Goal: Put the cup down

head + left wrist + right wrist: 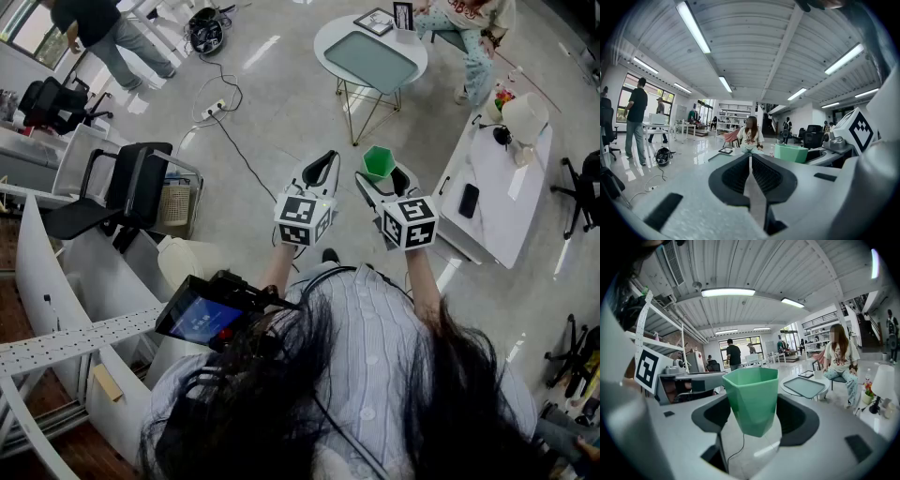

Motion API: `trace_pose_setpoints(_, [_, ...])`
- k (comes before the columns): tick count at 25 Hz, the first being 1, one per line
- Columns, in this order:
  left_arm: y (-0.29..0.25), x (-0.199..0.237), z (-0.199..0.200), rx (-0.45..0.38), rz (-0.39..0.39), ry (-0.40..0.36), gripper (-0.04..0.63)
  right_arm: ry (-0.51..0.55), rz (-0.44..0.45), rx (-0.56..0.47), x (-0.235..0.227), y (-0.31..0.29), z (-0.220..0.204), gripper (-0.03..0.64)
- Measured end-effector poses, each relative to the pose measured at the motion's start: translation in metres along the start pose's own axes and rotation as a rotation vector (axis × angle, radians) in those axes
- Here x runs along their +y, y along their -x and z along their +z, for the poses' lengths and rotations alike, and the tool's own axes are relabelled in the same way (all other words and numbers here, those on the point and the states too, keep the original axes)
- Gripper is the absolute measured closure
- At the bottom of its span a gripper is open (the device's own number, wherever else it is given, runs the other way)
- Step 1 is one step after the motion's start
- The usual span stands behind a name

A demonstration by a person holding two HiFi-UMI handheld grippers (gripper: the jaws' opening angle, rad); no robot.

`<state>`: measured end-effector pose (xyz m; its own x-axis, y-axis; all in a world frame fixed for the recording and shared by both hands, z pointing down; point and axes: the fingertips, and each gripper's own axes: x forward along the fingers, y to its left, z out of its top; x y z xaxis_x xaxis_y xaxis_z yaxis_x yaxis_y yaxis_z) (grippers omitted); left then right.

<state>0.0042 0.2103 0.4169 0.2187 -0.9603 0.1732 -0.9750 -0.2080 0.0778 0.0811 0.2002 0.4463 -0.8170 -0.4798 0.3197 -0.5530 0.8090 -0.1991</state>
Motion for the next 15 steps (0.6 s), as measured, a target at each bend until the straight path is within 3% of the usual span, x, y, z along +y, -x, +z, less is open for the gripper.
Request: trace_pose_setpoints(15, [0.007,0.026,-0.016,0.024,-0.043,0.042,0.569,-0.056,-0.031,0.000,0.011,-0.032,-0.005,0.298])
